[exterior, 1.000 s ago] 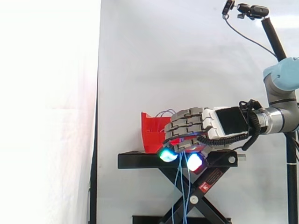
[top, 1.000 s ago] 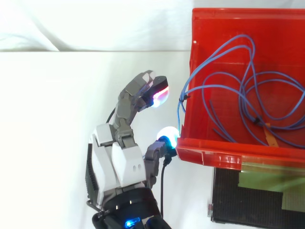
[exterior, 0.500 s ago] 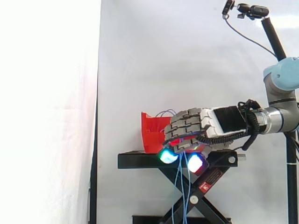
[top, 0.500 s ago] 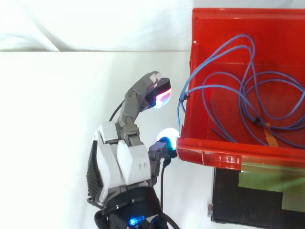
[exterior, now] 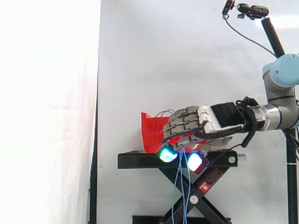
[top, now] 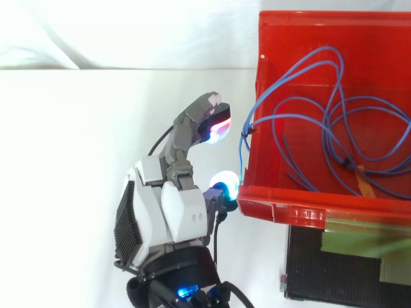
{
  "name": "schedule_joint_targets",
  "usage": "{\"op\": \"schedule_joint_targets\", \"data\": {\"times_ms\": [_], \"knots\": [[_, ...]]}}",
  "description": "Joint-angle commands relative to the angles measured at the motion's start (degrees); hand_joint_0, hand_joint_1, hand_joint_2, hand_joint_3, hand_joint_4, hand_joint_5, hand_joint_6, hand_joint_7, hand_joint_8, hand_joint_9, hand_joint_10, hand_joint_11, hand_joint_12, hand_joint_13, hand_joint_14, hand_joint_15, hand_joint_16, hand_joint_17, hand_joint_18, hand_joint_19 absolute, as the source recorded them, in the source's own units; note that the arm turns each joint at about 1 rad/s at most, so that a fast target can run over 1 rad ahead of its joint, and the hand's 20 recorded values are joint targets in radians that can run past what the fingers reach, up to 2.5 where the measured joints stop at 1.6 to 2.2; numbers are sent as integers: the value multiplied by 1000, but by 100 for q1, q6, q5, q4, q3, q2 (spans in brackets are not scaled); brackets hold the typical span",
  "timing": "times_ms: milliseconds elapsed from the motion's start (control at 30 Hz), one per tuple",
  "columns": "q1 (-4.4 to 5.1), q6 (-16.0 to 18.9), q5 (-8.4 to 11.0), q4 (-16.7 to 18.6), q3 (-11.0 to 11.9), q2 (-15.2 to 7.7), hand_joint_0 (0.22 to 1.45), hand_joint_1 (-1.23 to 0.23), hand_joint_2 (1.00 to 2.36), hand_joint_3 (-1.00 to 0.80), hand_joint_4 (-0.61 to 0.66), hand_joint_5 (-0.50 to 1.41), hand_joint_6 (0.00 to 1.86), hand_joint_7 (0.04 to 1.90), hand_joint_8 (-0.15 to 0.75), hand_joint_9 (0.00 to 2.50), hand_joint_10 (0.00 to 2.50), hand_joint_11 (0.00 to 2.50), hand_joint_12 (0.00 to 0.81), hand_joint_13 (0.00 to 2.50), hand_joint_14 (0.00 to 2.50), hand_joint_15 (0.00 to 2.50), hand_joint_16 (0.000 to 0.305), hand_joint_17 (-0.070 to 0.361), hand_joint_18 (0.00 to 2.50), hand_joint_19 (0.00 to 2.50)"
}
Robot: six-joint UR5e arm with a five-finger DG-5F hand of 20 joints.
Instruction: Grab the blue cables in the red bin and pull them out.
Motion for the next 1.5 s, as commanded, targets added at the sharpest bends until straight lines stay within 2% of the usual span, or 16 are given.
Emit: {"op": "schedule_joint_targets", "data": {"times_ms": [0, 1067, 1300, 1467], "knots": [[0, 27, 8, -21, 24, 0, 835, -896, 1000, -1000, 242, 697, 11, 469, 280, 647, 16, 476, 354, 635, 18, 465, 46, 104, 474, 593], [0, 10, 61, -21, 50, 0, 836, -896, 1000, -1000, 237, 698, 12, 464, 280, 648, 18, 476, 352, 635, 19, 465, 46, 104, 476, 593], [-9, -61, 123, -3, 50, 0, 834, -895, 1000, -1000, 240, 704, 12, 464, 281, 647, 16, 477, 352, 638, 19, 464, 46, 104, 477, 595], [-9, -78, 237, 6, 50, 0, 835, -895, 1000, -1000, 237, 704, 12, 469, 281, 647, 18, 476, 353, 636, 19, 459, 46, 104, 476, 593]]}}
